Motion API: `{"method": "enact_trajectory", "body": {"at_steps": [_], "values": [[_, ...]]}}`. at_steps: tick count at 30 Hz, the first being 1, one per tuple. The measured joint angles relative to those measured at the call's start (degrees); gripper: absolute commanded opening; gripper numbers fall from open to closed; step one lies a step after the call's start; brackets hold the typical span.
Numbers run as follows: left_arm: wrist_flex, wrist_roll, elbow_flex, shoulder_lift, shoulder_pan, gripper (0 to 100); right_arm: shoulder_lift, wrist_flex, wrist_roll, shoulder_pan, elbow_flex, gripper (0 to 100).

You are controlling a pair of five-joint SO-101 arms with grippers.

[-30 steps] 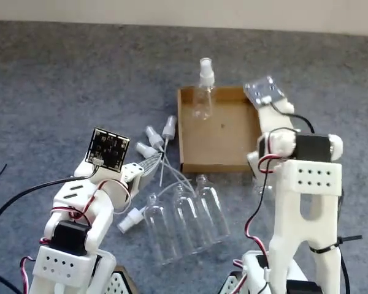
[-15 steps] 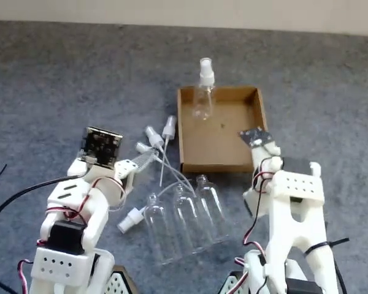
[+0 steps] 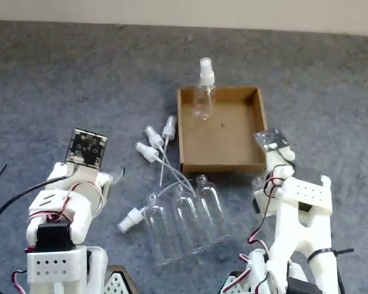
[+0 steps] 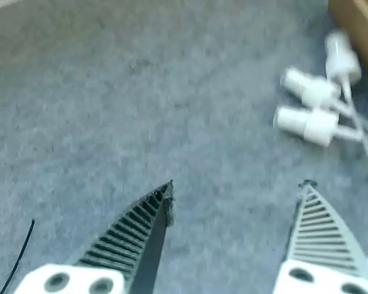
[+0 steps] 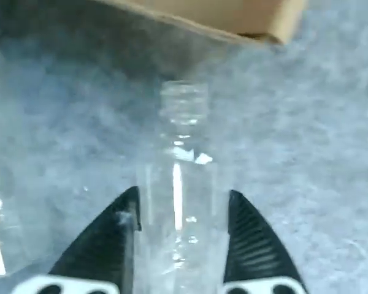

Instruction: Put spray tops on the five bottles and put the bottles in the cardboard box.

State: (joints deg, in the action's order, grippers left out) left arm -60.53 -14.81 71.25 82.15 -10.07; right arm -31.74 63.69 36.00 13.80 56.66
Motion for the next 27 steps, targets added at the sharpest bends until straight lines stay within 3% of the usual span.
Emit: {"method": "enact_trajectory", "body": {"at_steps": [5,11,21,27], "values": [[-10.55,-8.97,-1.05,0.00,-0.44,22,0.00,0.00,0.88,8.00,-0.18,0.2],[-19.52,-16.70,-6.51,-2.02,-0.35,25,0.44,2.20,0.88,10.64,-3.52,0.2],[-21.89,-22.42,-10.29,-29.01,13.89,25,12.66,4.48,2.46,14.59,-15.03,0.2],[-17.05,-22.42,-10.29,-35.60,14.95,25,22.59,4.75,3.16,19.34,-24.35,0.2]]}}
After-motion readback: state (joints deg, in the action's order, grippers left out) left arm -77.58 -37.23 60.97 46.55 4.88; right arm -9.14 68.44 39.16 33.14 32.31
